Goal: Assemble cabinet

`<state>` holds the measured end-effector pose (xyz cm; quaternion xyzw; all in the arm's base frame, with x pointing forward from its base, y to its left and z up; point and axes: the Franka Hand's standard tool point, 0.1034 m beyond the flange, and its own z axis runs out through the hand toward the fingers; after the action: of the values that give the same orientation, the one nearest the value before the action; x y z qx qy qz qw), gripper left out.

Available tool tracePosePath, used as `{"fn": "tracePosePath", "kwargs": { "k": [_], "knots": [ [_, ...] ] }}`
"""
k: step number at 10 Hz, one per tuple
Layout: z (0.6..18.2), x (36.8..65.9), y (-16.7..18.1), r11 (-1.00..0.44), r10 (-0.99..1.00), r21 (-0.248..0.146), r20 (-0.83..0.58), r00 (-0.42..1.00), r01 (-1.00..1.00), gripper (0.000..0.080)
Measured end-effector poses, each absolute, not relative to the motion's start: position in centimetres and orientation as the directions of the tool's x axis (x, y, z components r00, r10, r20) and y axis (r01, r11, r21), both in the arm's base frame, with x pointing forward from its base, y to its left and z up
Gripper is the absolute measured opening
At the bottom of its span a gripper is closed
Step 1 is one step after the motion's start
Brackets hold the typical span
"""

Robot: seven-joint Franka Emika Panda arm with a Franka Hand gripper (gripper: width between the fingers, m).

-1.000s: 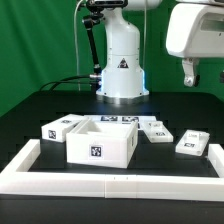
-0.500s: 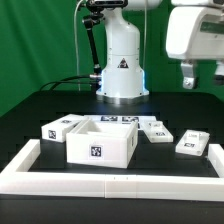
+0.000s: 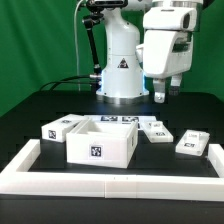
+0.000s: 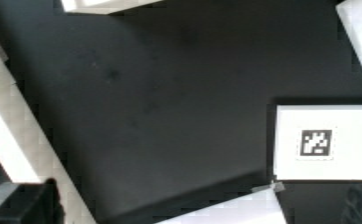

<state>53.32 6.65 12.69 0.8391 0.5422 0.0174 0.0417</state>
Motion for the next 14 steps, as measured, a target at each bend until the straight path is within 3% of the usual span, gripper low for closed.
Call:
{"fn": "tracePosePath", "kwargs": {
  "k": [3, 7, 12, 14],
  "knots": [
    [12.3, 53.0, 6.1, -0.364, 0.930, 0.086, -0.021, 0.367, 0.928, 0.0798],
    [10.2, 48.4, 1.3, -0.141, 0.989, 0.049, -0.044, 0.143, 0.989, 0.0798],
    [9.8, 47.9, 0.6, -0.146, 0.988, 0.038, -0.046, 0.148, 0.989, 0.0798],
    [8.8, 46.6, -0.3, -0.167, 0.985, 0.047, -0.037, 0.169, 0.985, 0.0798]
  ]
}}
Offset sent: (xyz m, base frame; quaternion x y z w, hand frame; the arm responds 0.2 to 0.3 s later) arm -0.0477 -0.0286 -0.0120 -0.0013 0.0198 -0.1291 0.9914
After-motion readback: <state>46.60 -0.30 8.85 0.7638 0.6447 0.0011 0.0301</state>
